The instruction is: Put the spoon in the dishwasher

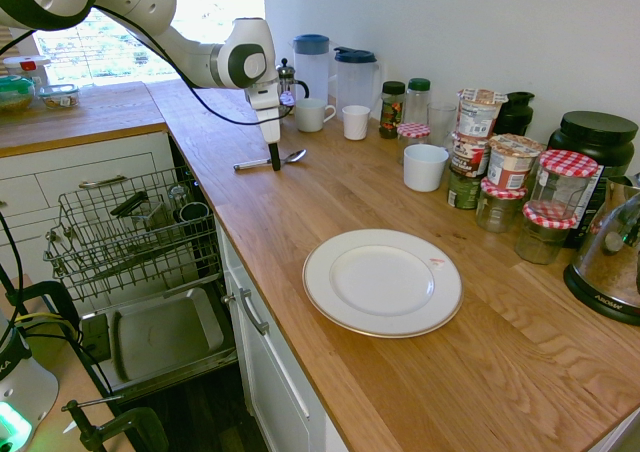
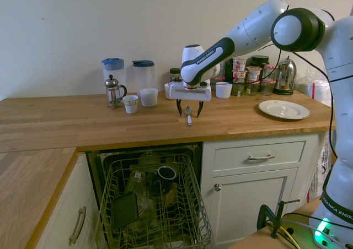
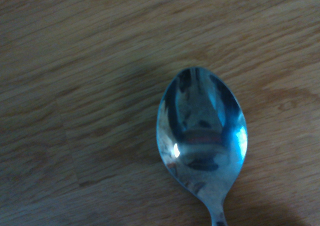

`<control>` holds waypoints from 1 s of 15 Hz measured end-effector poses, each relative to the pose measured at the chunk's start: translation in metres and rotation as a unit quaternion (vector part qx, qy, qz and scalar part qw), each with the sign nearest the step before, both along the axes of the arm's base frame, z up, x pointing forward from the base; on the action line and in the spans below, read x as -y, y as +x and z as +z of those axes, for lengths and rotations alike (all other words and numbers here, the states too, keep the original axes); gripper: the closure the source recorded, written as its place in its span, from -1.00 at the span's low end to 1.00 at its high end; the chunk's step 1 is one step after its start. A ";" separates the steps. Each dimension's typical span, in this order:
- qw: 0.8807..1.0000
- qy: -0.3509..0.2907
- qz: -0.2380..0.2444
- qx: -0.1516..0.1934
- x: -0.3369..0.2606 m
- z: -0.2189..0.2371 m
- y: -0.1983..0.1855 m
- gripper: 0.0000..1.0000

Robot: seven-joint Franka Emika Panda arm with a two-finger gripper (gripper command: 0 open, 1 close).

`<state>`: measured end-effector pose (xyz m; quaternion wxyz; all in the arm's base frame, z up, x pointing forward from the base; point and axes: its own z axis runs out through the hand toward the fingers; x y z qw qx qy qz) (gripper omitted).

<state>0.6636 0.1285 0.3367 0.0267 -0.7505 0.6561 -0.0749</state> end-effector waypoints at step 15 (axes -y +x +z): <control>1.000 0.005 -0.005 -0.007 0.002 -0.001 -0.001 1.00</control>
